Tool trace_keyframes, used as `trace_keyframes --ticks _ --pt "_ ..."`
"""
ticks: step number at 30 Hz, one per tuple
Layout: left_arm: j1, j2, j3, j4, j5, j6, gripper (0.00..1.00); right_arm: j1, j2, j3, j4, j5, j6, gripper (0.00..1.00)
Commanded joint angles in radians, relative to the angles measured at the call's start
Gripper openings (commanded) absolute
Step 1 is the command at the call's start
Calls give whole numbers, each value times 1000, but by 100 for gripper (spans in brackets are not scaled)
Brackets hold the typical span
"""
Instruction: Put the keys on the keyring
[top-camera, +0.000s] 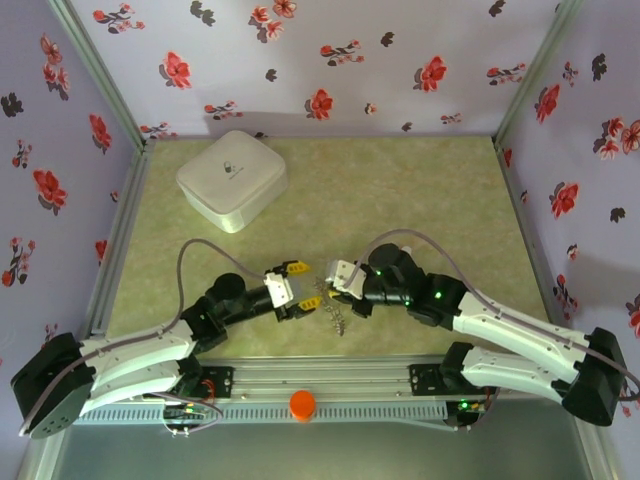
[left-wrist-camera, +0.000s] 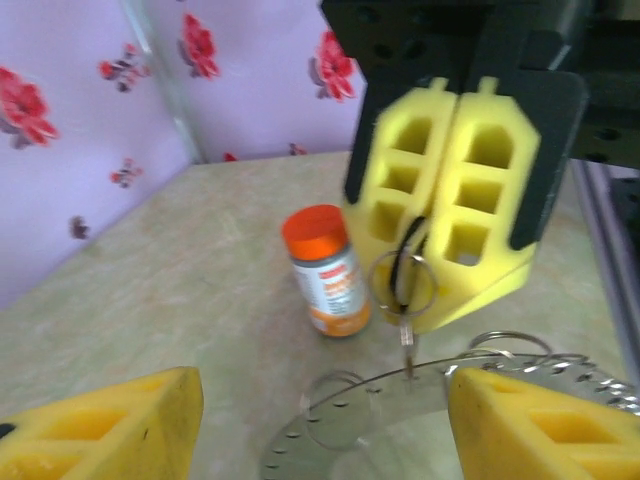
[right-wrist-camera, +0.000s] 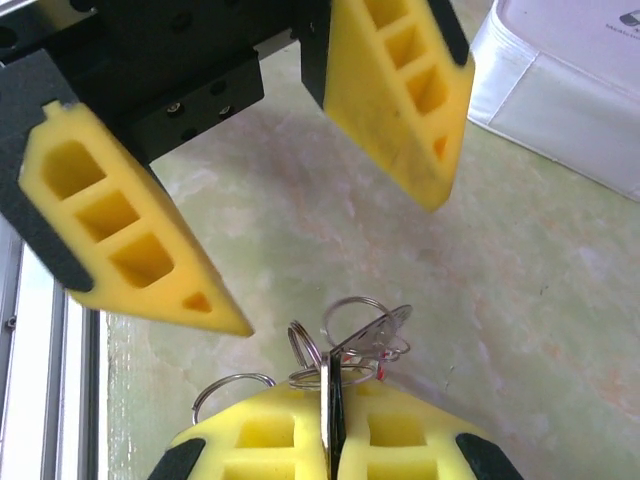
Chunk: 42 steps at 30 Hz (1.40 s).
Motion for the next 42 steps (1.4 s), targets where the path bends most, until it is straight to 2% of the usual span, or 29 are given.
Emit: trace_keyframes --ticks 1,9,13,16,21,25,31,36,42 --pt "0 -72 -40 118 -230 26 68 -2 33 60 -1 33 -47 0" --pt "11 -321 -64 104 -747 115 73 24 192 185 116 -28 -62 0" --pt "25 -476 -97 118 -843 189 76 50 335 284 178 -70 -65 0" --pt "39 -583 -100 82 -922 224 77 58 438 322 312 -129 -14 0" --pt "69 -653 -103 19 -1027 220 77 39 601 369 496 -167 70 0" --pt "76 -651 -105 -17 -1058 195 77 -13 661 348 469 -149 95 0" --pt "91 -631 -107 -70 -1060 154 78 -43 668 354 62 3 -179 1" --pt "114 -602 -95 -159 -1060 88 81 -50 674 340 -111 157 -326 4" --pt "177 -510 -63 -274 -956 -5 83 -50 743 369 -206 247 -333 11"
